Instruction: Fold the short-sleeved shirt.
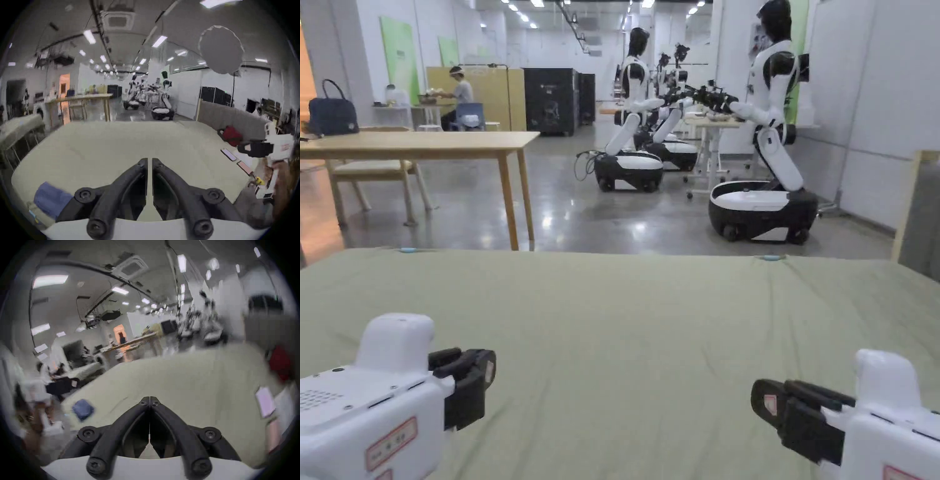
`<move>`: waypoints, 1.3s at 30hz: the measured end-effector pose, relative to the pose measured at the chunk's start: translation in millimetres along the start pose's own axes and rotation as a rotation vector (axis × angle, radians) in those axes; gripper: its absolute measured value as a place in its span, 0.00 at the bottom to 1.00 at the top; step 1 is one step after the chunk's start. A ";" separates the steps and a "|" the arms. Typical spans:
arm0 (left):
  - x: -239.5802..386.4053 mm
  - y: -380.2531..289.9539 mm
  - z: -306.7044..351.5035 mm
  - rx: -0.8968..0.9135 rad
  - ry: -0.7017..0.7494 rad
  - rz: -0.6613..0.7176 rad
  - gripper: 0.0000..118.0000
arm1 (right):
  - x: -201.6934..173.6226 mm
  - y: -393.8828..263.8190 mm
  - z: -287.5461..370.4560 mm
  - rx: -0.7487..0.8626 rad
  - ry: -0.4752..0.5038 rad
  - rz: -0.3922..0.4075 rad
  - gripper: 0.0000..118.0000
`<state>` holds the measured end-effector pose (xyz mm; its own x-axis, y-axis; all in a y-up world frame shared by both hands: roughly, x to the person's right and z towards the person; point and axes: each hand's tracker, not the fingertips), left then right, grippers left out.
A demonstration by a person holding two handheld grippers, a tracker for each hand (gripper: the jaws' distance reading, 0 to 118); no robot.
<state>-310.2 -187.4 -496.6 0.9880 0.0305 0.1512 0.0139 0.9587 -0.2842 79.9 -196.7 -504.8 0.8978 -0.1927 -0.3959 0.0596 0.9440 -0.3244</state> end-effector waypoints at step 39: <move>48.4 65.0 -179.3 0.168 0.162 -0.004 1.00 | 50.5 80.8 -138.9 0.261 -0.336 0.069 1.00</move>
<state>-233.9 -174.3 -677.5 1.0000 -0.0064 -0.0057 0.0057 0.9928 -0.1201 69.4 -167.4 -670.3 0.9932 -0.0696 -0.0932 0.0640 0.9960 -0.0620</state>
